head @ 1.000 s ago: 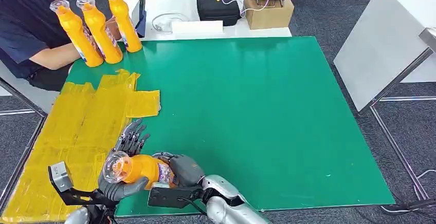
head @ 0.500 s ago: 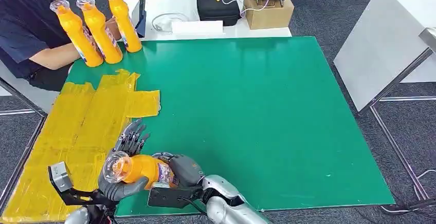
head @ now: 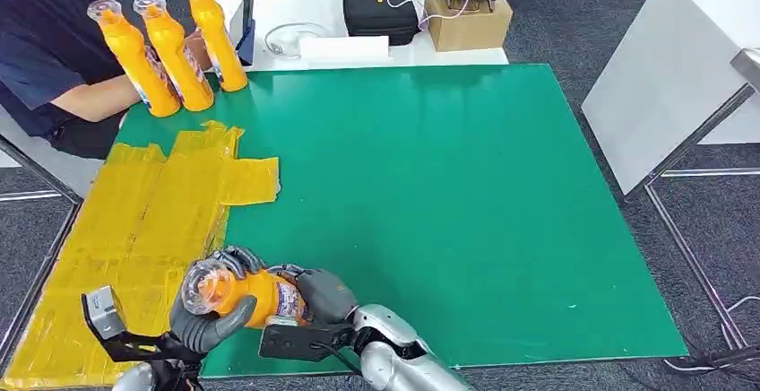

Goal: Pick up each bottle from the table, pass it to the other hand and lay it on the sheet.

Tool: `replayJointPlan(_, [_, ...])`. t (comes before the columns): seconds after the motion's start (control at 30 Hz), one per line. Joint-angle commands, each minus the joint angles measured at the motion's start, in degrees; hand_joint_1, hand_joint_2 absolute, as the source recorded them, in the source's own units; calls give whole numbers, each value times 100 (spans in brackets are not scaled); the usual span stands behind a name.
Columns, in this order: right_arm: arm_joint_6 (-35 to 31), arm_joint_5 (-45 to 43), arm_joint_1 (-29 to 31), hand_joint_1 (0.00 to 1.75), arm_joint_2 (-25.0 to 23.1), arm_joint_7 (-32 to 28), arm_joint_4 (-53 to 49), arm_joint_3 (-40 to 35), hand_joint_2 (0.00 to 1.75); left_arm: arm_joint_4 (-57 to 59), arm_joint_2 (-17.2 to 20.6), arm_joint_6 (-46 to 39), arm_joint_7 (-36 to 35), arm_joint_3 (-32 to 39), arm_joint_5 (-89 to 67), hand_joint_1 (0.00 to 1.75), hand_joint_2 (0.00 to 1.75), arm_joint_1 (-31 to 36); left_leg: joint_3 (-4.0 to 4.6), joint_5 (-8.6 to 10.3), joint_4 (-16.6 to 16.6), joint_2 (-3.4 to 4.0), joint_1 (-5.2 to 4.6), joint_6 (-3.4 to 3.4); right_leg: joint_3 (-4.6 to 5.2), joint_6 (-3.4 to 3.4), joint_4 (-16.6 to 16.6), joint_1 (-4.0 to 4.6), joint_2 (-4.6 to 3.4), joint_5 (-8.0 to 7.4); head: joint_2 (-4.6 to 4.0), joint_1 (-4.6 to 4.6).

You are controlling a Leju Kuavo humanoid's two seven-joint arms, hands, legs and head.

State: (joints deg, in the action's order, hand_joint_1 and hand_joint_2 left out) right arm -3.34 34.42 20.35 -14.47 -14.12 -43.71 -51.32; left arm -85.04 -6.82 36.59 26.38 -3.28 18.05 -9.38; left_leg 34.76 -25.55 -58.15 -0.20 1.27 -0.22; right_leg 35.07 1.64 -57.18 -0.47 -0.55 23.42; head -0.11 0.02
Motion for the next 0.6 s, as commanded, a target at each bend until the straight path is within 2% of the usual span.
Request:
replayJointPlan(0.03, [70, 54, 40, 175, 143, 8, 271, -264, 175, 154, 17, 19, -30, -123, 0, 175, 175, 140, -15, 0, 8, -10, -3, 7, -19, -2, 7, -1, 14, 4, 0, 0])
replayJointPlan(0.6, [50, 103, 57, 175, 131, -30, 378, -205, 175, 189, 37, 75, 72, -97, -87, 175, 175, 159, -21, 0, 8, -10, -3, 8, -25, -2, 8, -1, 15, 4, 0, 2])
